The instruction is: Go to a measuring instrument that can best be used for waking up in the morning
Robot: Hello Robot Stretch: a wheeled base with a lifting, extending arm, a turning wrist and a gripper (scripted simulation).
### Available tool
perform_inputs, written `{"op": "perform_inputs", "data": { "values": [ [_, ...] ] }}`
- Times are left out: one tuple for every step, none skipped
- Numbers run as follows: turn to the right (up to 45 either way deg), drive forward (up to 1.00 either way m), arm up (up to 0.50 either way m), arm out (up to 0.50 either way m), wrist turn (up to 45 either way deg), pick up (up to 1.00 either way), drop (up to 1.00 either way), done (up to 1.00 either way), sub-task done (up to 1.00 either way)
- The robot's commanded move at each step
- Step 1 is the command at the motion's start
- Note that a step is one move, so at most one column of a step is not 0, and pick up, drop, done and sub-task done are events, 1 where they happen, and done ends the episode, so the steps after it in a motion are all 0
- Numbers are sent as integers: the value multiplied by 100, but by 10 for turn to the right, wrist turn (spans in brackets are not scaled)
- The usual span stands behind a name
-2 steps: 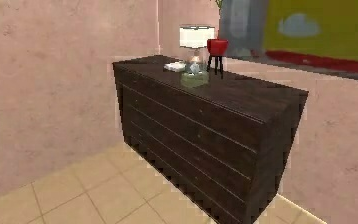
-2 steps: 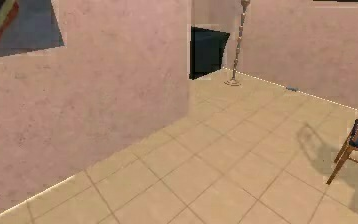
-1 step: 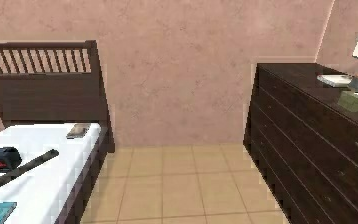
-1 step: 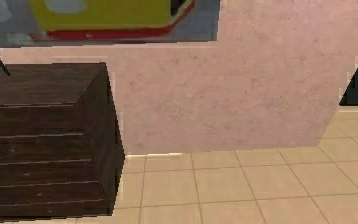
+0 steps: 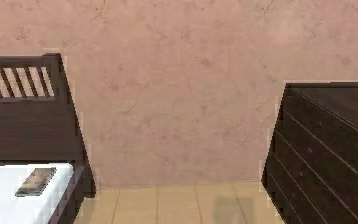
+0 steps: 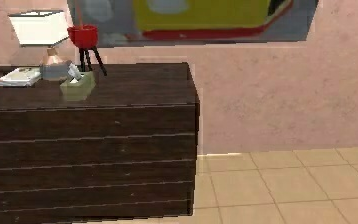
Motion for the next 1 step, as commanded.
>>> {"op": "perform_inputs", "data": {
  "values": [
    [-450,0,0,0,0,0,0,0,0]
  ]
}}
